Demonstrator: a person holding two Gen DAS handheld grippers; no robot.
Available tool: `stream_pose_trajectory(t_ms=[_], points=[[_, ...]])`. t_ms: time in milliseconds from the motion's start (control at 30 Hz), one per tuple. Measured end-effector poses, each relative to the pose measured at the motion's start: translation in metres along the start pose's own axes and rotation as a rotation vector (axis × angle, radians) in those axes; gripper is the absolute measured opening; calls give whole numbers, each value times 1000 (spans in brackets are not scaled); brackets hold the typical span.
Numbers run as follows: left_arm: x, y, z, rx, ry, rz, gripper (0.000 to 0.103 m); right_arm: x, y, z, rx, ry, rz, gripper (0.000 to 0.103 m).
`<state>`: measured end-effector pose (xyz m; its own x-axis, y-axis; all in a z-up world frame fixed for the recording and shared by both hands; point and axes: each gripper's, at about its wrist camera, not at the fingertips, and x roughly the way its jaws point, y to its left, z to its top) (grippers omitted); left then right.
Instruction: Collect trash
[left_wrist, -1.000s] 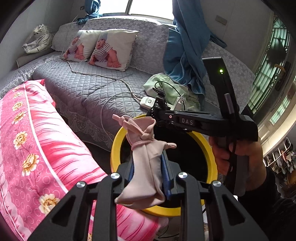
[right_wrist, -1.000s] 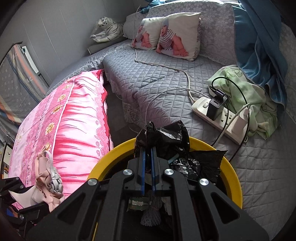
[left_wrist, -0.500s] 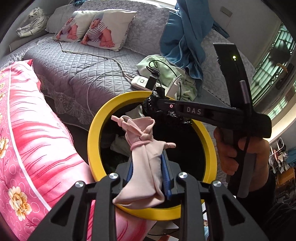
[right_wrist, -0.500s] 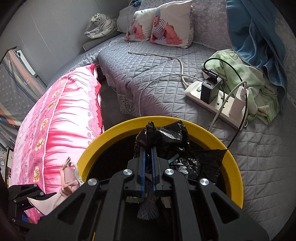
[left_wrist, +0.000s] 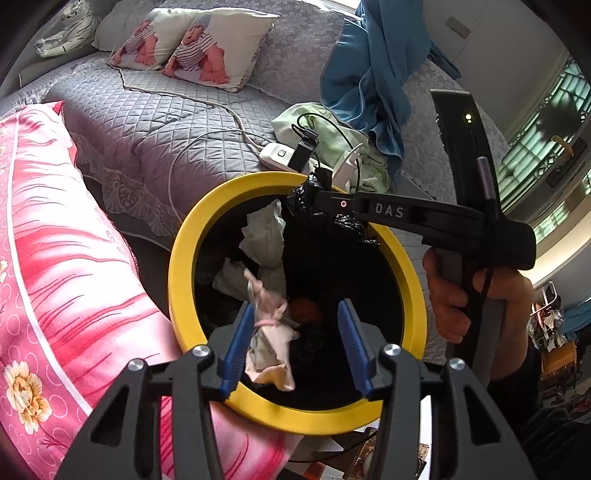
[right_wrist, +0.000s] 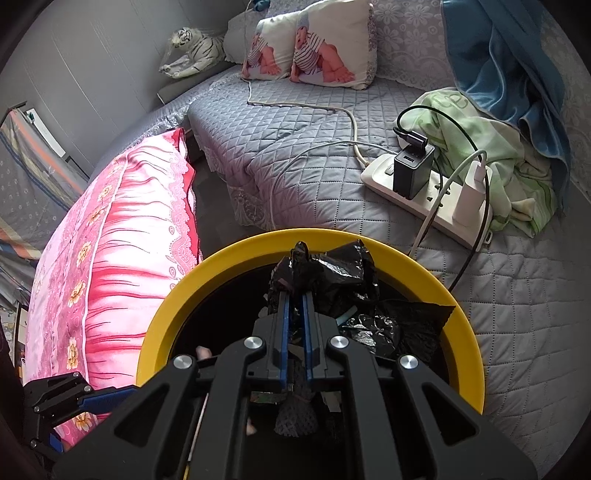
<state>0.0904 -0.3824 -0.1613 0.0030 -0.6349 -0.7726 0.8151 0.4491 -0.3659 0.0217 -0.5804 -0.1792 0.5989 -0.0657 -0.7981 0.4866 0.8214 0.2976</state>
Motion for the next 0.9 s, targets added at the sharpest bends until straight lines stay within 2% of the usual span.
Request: stream_pose_trajectory(t_ms=[33, 100, 167, 200, 367, 567, 733, 900], points=[[-1, 0, 0, 0, -3, 0, 48, 0, -1, 0, 4, 2, -5, 7], [-3, 0, 0, -2, -4, -4, 48, -1, -2, 1, 12, -2, -16, 15], [-6, 1, 0, -7, -10, -8, 49, -2, -2, 2, 23, -4, -22, 30], [-9, 2, 0, -10, -16, -12, 49, -3, -2, 2, 28, -8, -23, 32], [-32, 12, -2, -38, -72, -7, 49, -11, 4, 6, 25, -20, -48, 32], [-71, 32, -9, -72, -150, 47, 49, -26, 32, 11, -22, -44, -41, 32], [-124, 56, -22, -115, -261, 116, 49, -39, 80, 12, -113, -71, 5, 32], [-182, 80, -46, -145, -373, 242, 49, -49, 143, 3, -219, -102, 89, 32]])
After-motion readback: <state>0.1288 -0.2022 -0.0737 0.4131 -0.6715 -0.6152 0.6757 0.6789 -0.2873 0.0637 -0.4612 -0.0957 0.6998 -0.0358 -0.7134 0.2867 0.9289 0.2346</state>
